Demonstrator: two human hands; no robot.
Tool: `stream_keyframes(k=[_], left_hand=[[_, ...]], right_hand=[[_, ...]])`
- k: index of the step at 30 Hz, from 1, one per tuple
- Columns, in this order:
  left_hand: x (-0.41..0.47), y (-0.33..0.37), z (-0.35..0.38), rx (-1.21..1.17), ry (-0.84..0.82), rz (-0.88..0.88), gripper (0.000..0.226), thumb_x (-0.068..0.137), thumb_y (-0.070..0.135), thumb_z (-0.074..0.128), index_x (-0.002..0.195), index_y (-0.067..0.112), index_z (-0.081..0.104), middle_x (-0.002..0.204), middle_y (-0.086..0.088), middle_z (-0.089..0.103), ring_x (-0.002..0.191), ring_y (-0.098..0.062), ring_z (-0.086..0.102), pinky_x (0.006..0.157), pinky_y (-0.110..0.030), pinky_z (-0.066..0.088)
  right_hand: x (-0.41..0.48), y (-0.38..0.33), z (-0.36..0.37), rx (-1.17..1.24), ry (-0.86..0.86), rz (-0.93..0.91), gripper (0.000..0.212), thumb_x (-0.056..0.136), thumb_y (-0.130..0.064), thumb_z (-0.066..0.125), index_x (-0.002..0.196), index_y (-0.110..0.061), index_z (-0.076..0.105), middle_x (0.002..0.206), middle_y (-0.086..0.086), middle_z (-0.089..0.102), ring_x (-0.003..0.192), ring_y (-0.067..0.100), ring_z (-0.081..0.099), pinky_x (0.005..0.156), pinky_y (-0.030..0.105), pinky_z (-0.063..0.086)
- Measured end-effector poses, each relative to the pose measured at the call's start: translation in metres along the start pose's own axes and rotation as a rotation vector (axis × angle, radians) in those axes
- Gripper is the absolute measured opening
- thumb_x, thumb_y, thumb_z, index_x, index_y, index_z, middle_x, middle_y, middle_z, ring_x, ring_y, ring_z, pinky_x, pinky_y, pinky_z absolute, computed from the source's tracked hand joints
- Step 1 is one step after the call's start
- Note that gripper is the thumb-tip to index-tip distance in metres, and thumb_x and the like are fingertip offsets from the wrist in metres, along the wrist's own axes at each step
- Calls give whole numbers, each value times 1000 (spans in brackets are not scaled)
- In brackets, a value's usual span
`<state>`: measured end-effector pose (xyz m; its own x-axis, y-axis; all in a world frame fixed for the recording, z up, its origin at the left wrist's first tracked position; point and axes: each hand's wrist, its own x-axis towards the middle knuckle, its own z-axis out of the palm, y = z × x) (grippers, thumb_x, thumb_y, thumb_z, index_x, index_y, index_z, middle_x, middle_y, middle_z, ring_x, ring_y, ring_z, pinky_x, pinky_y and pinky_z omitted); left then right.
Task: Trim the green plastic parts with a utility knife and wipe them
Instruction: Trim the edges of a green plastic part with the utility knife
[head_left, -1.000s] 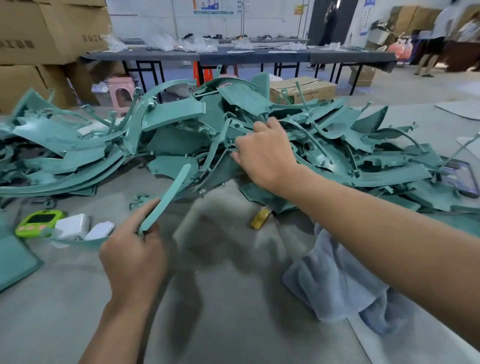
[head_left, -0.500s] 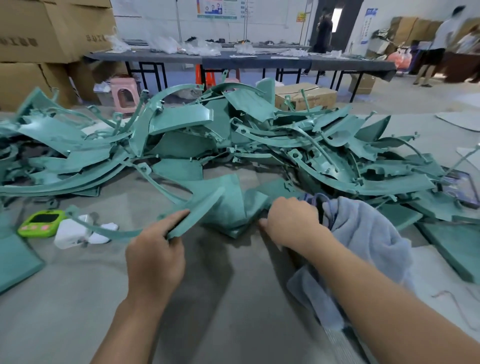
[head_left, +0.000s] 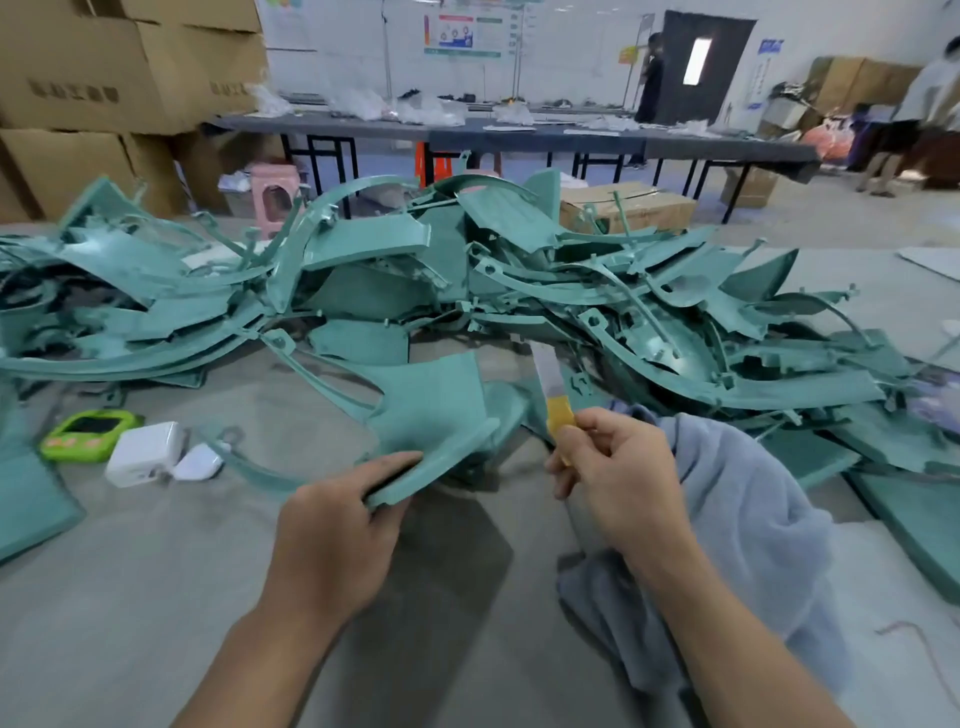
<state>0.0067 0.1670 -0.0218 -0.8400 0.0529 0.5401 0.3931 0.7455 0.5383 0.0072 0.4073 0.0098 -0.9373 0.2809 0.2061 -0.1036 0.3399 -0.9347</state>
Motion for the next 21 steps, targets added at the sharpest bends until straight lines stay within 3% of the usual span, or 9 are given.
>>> stream_keyframes(k=[3, 6, 8, 10, 13, 15, 18, 19, 21], left_hand=[[2, -1, 3, -30, -93, -18, 42, 82, 6, 81, 116, 30, 77, 112, 22, 72, 110, -3, 62, 87, -1, 37], [2, -4, 1, -84, -78, -51, 40, 89, 9, 76, 119, 34, 76, 108, 46, 59, 106, 7, 62, 87, 5, 37], [2, -5, 3, -112, -40, -81, 40, 90, 9, 74, 118, 37, 76, 100, 51, 58, 102, 6, 64, 83, 2, 41], [2, -7, 7, -104, -8, -100, 39, 88, 5, 75, 114, 34, 78, 100, 36, 69, 96, 0, 67, 79, -1, 42], [5, -12, 11, -41, 19, -122, 25, 85, 6, 77, 98, 28, 79, 82, 10, 75, 76, -13, 65, 67, -5, 41], [7, -10, 10, -78, 48, -121, 20, 85, 10, 79, 95, 27, 78, 88, 12, 73, 79, -10, 64, 66, 0, 39], [11, -1, 5, -164, 42, -121, 44, 88, 23, 78, 112, 56, 62, 89, 42, 66, 85, 12, 64, 69, 2, 39], [11, 1, 4, -163, 40, -116, 49, 88, 25, 77, 112, 61, 56, 86, 48, 63, 85, 15, 63, 69, 2, 39], [12, 0, 4, -175, 47, -118, 40, 88, 25, 77, 107, 57, 63, 83, 47, 63, 83, 16, 63, 68, 2, 39]], right_hand=[[-7, -3, 4, -27, -137, -87, 27, 94, -6, 64, 70, -17, 70, 65, 5, 71, 56, 28, 65, 62, 41, 53], [-17, -5, 9, -26, -213, -145, 23, 90, -10, 64, 68, -17, 68, 60, 3, 67, 49, 18, 57, 56, 37, 49], [-24, -7, 13, -64, -253, -202, 22, 89, -17, 65, 67, -16, 65, 56, -2, 60, 49, 7, 48, 52, 31, 42], [-29, -9, 17, -118, -273, -267, 24, 90, -24, 66, 67, -17, 62, 53, -4, 53, 49, 6, 44, 49, 22, 34], [-34, -12, 20, -184, -310, -327, 22, 91, -37, 62, 74, -22, 62, 60, -4, 58, 52, 11, 49, 49, 27, 39], [-33, -11, 22, -305, -289, -350, 23, 94, -40, 58, 76, -25, 59, 64, -4, 60, 57, 12, 53, 54, 31, 43], [-23, -8, 25, -474, -98, -203, 31, 101, -34, 54, 73, -20, 54, 61, -2, 58, 59, 16, 54, 58, 41, 44], [-18, -7, 25, -483, -26, -152, 32, 101, -31, 54, 71, -20, 54, 60, -2, 57, 61, 19, 54, 60, 43, 44], [-17, -6, 25, -355, -17, -153, 32, 101, -29, 56, 70, -22, 54, 59, -4, 57, 57, 13, 51, 55, 35, 40]])
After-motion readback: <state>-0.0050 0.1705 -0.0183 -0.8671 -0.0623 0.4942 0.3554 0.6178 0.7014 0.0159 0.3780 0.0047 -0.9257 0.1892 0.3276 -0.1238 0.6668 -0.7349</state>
